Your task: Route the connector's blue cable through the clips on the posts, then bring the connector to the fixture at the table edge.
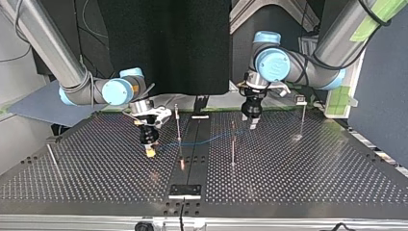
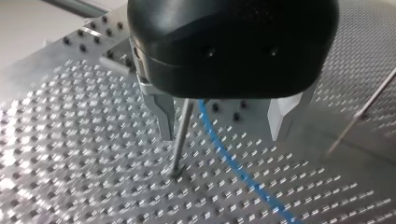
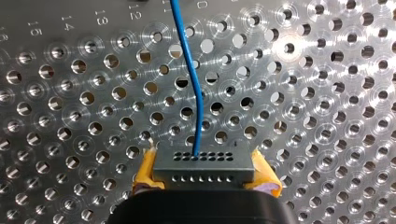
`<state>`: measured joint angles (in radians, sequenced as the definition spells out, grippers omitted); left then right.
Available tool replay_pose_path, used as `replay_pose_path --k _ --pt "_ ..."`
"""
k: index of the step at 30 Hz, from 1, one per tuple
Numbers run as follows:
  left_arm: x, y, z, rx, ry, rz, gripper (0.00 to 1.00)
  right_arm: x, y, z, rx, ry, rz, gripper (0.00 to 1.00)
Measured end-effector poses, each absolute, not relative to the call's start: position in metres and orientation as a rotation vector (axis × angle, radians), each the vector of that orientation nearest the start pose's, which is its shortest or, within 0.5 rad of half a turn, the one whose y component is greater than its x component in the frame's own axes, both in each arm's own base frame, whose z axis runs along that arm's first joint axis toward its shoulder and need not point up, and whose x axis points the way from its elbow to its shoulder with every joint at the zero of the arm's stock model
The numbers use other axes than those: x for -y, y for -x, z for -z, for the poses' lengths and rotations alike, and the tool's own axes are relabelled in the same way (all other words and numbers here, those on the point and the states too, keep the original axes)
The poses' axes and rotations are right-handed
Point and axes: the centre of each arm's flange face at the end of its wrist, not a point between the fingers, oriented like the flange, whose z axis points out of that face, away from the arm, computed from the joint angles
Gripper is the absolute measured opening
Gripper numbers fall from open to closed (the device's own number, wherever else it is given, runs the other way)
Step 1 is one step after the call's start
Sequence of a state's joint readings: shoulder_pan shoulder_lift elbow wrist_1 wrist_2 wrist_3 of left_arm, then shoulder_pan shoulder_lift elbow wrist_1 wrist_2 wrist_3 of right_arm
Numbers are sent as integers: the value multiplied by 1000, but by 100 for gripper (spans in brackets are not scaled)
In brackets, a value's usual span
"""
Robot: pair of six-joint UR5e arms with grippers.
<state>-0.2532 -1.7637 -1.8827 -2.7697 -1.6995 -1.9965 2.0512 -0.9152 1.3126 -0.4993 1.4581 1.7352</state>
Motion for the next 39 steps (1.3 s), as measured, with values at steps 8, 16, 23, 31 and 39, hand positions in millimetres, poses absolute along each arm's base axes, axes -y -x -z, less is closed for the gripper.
replay_pose_path --k 8,16,23,31,39 --pt "247 -429 -279 -1742 197 379 100 580 -465 -258 956 -1508 -1804 0" --pt "250 -407 -295 -1703 128 359 100 580 -464 -258 961 -1509 -1802 0" --pt "259 -399 -318 -1628 42 370 100 581 -463 -258 964 -1509 -1802 0" --pt "267 -401 -322 -1584 5 396 100 581 -463 -257 967 -1510 -1800 0" --pt "271 -406 -296 -1645 -19 356 100 581 -462 -257 968 -1510 -1801 0"
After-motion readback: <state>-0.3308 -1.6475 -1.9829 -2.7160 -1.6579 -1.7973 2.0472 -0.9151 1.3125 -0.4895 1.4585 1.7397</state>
